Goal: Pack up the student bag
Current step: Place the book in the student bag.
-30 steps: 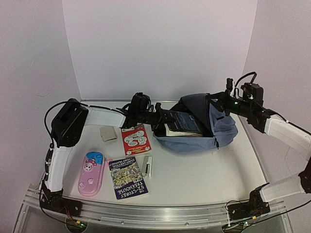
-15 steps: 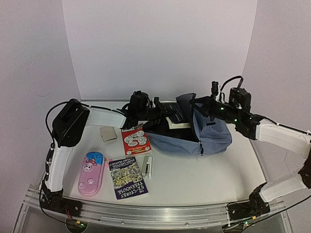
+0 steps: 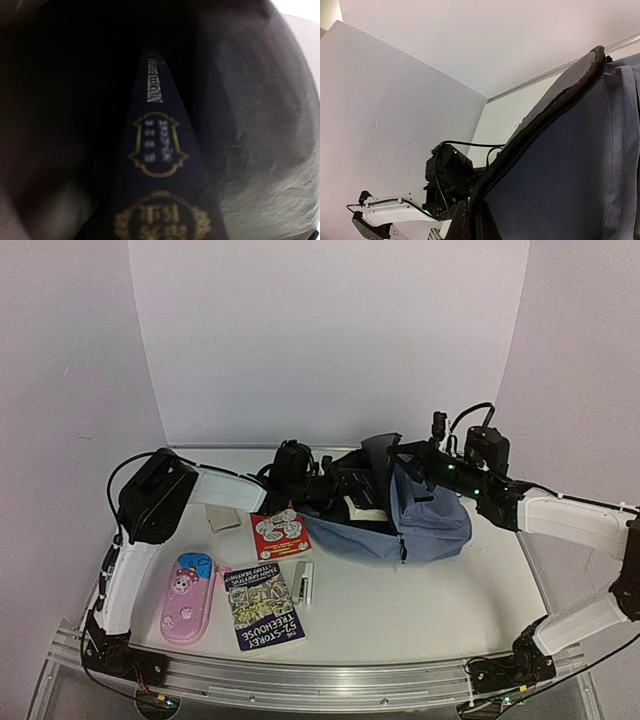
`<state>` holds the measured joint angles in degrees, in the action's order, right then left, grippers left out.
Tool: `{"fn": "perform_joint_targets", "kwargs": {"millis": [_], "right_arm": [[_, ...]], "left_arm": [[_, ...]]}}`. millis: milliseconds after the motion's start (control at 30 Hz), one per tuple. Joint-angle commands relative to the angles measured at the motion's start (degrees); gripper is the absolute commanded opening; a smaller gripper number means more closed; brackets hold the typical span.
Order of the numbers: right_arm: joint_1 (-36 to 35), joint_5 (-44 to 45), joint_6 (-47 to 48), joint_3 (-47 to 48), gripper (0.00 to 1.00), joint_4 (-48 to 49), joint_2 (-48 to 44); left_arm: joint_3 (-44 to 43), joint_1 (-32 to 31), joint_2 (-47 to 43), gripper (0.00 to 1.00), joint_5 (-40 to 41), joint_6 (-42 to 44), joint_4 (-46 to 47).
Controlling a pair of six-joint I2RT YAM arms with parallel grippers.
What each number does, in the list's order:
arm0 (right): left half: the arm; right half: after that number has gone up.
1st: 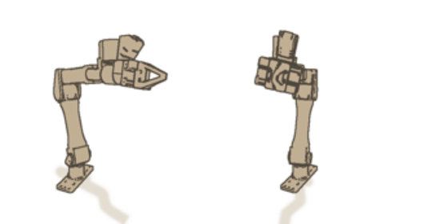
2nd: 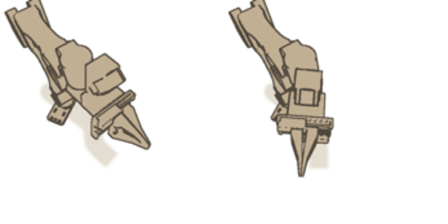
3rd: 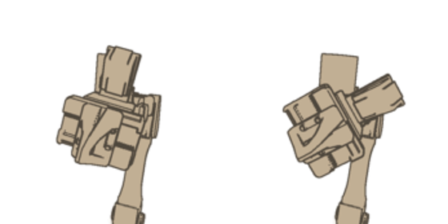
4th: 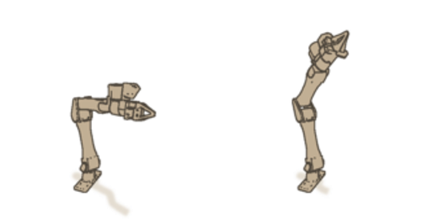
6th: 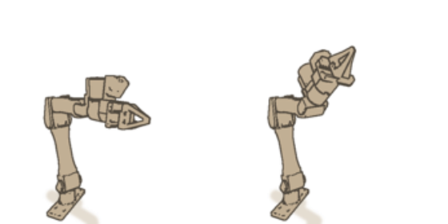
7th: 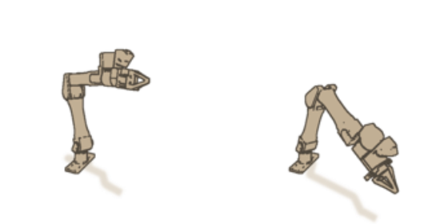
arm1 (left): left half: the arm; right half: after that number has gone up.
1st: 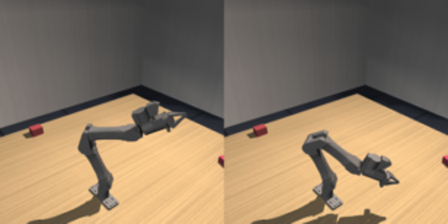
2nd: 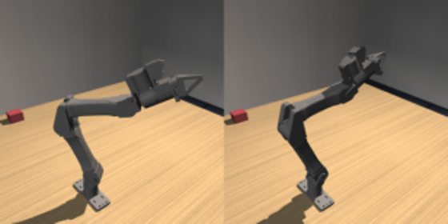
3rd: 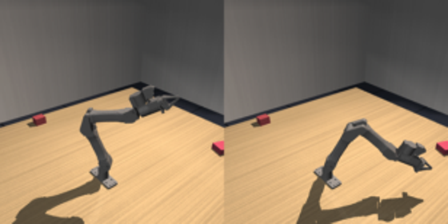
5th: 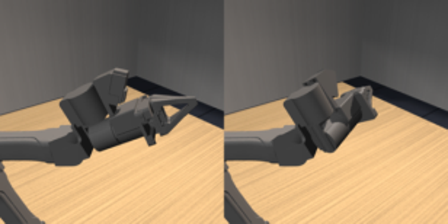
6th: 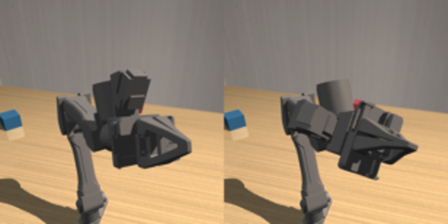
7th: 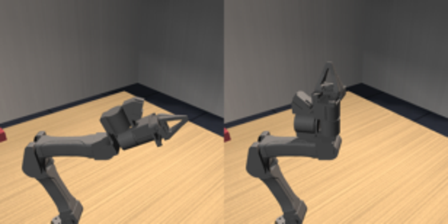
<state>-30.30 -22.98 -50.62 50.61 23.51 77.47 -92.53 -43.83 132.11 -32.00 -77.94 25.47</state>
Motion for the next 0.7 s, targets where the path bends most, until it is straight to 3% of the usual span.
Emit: {"fn": "perform_joint_targets", "kwargs": {"millis": [0,67,200,400,467,667], "right_arm": [[-0.3,1.1,0.7,-0.2,0.00,5.5,0.2],[-0.3,1.3,0.7,0.2,0.00,4.9,0.6],[-0.4,1.2,1.2,-0.2,0.00,4.3,1.2],[-0.3,2.9,2.7,-0.9,0.00,3.0,-0.3],[-0.3,3.3,3.1,-1.1,0.00,2.6,-0.7],[-0.3,3.5,3.8,-1.2,0.00,2.1,-1.3]], "left_arm": [[-5.2,-0.3,0.6,0.01,-3.7,2.5,3.3],[-6.7,-0.3,1.2,0.08,-3.8,5.8,0.2],[-7.9,-0.1,0.3,0.45,-3.1,10.6,-5.8],[-8.1,0.1,-2.8,0.79,0.6,18.3,-20.1],[-8.7,0.1,-3.7,0.87,2.9,20.5,-24.9],[-8.5,-0.3,-7.7,0.94,11.0,26.3,-36.3]]}}
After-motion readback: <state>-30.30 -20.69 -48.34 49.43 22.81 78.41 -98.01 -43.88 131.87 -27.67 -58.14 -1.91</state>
